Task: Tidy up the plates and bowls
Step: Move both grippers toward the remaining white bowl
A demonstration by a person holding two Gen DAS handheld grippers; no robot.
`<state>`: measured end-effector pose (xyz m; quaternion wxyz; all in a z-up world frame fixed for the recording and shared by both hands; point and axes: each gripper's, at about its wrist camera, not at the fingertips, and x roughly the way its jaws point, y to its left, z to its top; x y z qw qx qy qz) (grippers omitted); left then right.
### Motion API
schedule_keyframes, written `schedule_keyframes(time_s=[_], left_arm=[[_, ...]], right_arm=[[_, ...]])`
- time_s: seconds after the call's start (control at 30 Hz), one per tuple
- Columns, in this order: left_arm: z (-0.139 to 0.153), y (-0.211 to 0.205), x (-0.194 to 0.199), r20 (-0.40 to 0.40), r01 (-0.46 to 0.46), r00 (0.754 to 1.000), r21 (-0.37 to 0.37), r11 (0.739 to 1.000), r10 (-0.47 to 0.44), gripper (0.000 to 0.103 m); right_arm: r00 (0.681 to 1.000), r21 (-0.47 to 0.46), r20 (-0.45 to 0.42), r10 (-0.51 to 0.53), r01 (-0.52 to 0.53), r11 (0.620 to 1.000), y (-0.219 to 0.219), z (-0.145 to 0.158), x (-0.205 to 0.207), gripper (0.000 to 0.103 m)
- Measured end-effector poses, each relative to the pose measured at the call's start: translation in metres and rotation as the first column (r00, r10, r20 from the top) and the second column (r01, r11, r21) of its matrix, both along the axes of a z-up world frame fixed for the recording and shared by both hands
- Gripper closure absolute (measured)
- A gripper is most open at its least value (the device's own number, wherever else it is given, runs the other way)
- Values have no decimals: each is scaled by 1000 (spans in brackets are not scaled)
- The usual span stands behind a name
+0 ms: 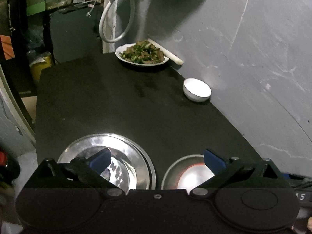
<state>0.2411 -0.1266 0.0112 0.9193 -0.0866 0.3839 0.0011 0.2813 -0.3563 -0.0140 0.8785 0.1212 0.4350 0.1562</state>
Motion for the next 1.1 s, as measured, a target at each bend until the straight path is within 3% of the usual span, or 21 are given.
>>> schedule_keyframes(time_s=[0.2,0.43,0.57,1.1], left_arm=[[2,5,15,19,-24,1000,15,1000,24,1],[-7,18,57,-8,-64,998,-75,995,63,1],[-11,19,85,-20,-81,997,-75,994,80,1],[-34,17,199,-62,-73,996,-25,997,71,1]], right_arm=[[1000,-44,-6,-14,14,999,1,-7,27,0],[998,-87,61,-20,25,996,21,2,76,0],[996,-94,81,-47,54,994,29,7,103,0],[995,-10,-27,-96,96,995,27,-16,171,0]])
